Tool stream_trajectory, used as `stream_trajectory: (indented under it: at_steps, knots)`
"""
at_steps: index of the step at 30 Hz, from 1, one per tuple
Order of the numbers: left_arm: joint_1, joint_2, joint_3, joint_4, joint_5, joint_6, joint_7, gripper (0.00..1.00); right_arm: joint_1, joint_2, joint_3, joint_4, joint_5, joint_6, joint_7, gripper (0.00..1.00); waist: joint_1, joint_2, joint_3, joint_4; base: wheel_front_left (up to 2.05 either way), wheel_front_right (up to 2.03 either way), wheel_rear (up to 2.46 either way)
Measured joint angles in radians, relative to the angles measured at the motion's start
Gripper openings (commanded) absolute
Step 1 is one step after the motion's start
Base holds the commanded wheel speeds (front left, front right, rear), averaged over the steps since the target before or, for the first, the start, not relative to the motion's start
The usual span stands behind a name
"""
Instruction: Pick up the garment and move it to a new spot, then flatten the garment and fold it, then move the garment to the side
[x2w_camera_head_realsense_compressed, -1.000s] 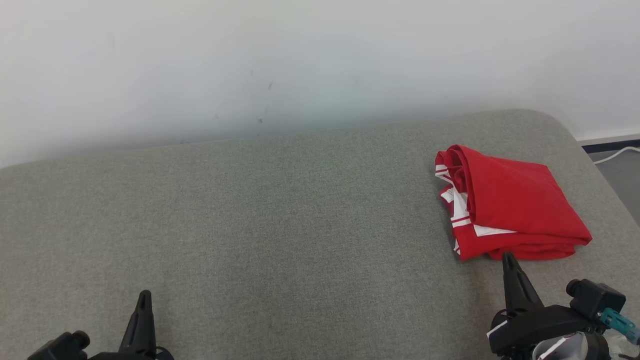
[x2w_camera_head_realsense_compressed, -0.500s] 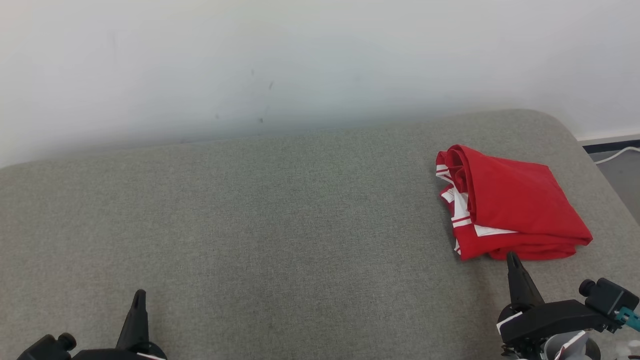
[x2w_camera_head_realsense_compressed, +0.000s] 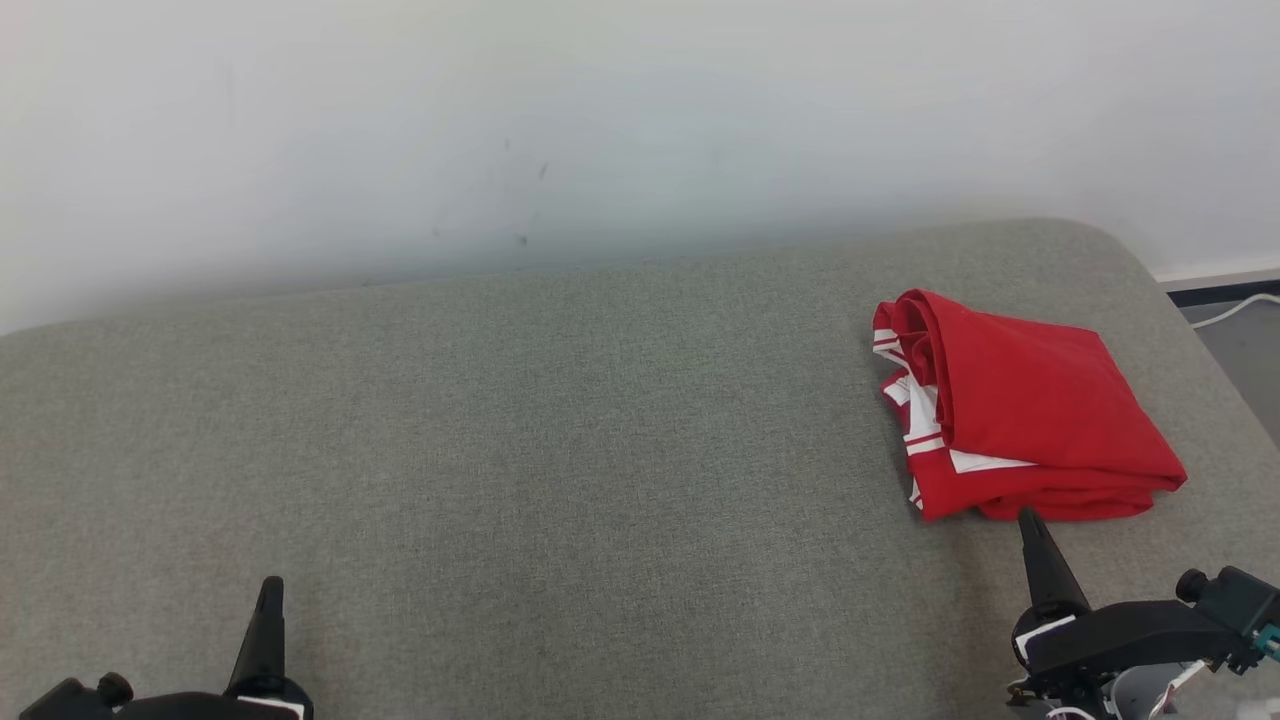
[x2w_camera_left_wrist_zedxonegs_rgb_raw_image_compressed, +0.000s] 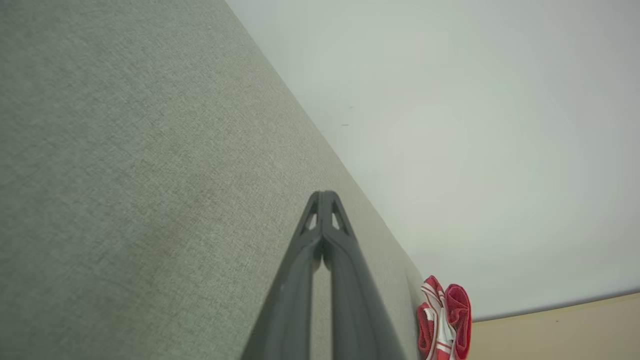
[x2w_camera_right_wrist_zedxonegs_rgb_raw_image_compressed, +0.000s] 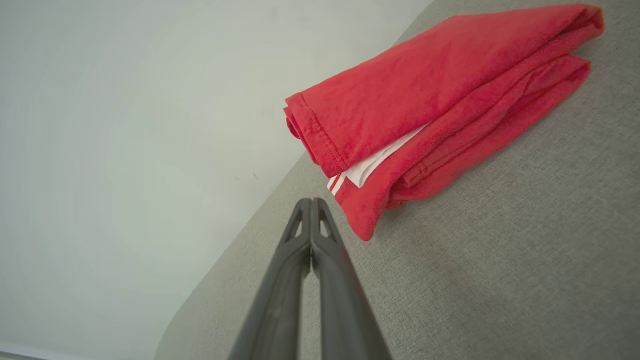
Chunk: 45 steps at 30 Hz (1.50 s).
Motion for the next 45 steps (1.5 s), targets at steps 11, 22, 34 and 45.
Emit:
stream_trajectory:
  at_steps: [11, 22, 34, 45]
  knots:
    - [-0.014, -0.009, 0.031, 0.019, -0.138, -0.021, 0.031, 0.00, -0.005, 0.002, -0.020, 0.011, 0.151, 0.017, 0.036, 0.00, 0.0000, 0.0000, 0.000, 0.001, 0.00, 0.00, 0.00]
    - [-0.029, -0.016, 0.062, 0.039, -0.279, -0.045, 0.062, 0.00, -0.018, 0.003, -0.040, 0.022, 0.308, 0.036, 0.071, 0.00, 0.0000, 0.0000, 0.001, 0.002, 0.00, 0.00, 0.00]
    - [-0.048, -0.026, 0.096, 0.062, -0.439, -0.072, 0.096, 0.00, -0.022, 0.005, -0.062, 0.034, 0.473, 0.058, 0.107, 0.00, 0.0000, 0.0000, 0.001, 0.004, 0.00, 0.00, 0.00]
    - [-0.061, -0.033, 0.124, 0.081, -0.565, -0.097, 0.123, 0.00, -0.033, 0.006, -0.079, 0.042, 0.615, 0.076, 0.141, 0.00, 0.0000, 0.0001, 0.002, 0.005, 0.00, 0.00, 0.00]
